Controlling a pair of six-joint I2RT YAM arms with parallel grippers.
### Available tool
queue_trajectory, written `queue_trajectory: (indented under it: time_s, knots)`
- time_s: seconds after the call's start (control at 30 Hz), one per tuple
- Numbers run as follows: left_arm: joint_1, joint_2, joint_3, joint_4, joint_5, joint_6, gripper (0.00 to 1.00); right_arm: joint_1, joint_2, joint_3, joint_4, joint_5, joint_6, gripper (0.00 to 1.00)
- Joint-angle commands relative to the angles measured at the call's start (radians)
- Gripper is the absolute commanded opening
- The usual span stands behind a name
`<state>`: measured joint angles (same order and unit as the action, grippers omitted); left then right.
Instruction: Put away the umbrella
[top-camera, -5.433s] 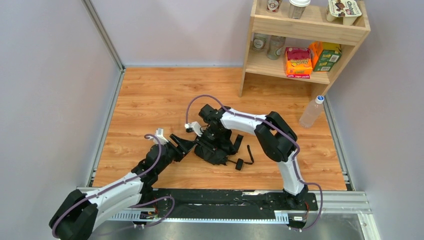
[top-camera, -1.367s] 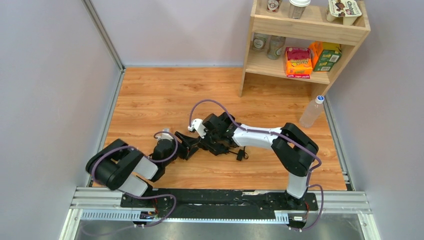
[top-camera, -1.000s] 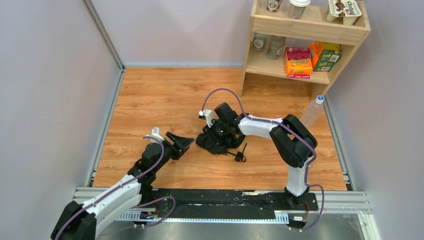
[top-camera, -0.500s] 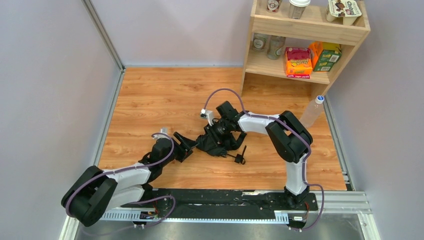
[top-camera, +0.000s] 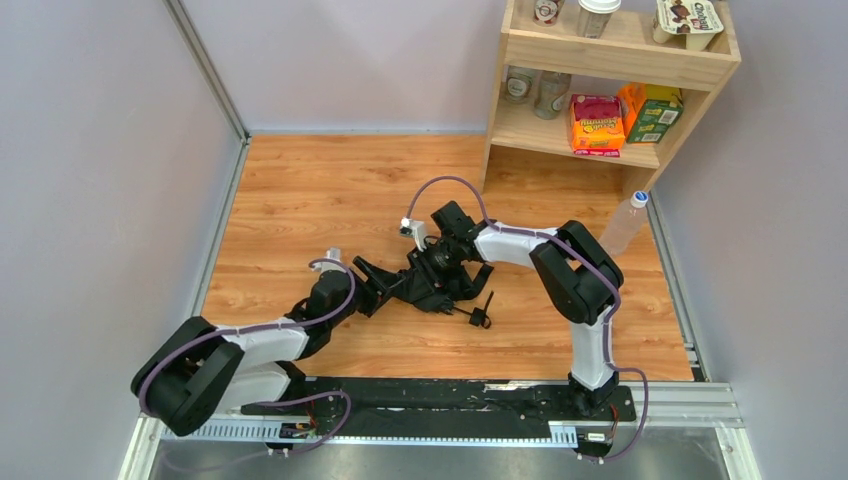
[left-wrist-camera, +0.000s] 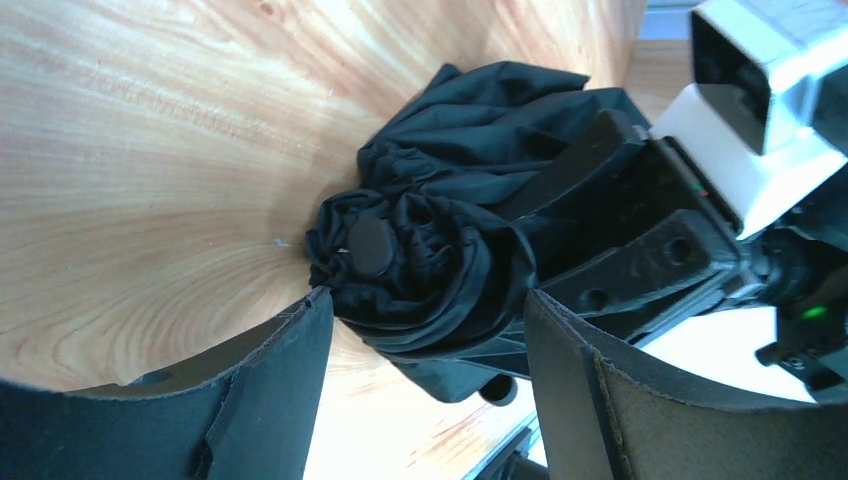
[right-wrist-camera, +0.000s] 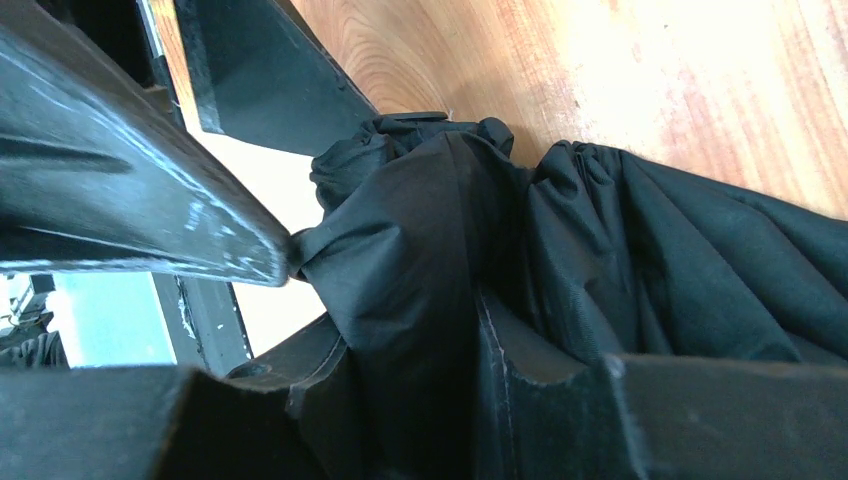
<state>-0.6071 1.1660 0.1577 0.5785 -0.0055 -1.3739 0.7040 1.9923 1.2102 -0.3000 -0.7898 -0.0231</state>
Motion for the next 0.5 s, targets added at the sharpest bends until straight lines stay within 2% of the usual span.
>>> queue_trajectory:
  time_s: [0.0,0.2,0.3,0.37,0.43,0.47]
  knots:
    - [-0.023,0.072,0.031,0.095,-0.001,0.004,0.76,0.014,0.088,-0.043,-0.186,0.081,-0.017,0.0]
    - [-0.026,0.269,0.042,0.291,0.068,0.016,0.77,0.018,0.077,-0.04,-0.185,0.072,-0.02,0.0]
    - [-0.017,0.389,0.049,0.331,0.068,0.016,0.77,0.026,0.071,-0.031,-0.195,0.072,-0.032,0.0]
    - [-0.002,0.444,0.042,0.383,0.079,0.022,0.68,0.031,0.066,-0.032,-0.186,0.066,-0.034,0.0]
    - [0.001,0.471,0.046,0.409,0.082,0.042,0.46,0.041,0.072,-0.025,-0.189,0.072,-0.038,0.0]
    - [0.001,0.469,0.051,0.399,0.076,0.065,0.4,0.049,0.079,-0.018,-0.195,0.087,-0.041,0.0]
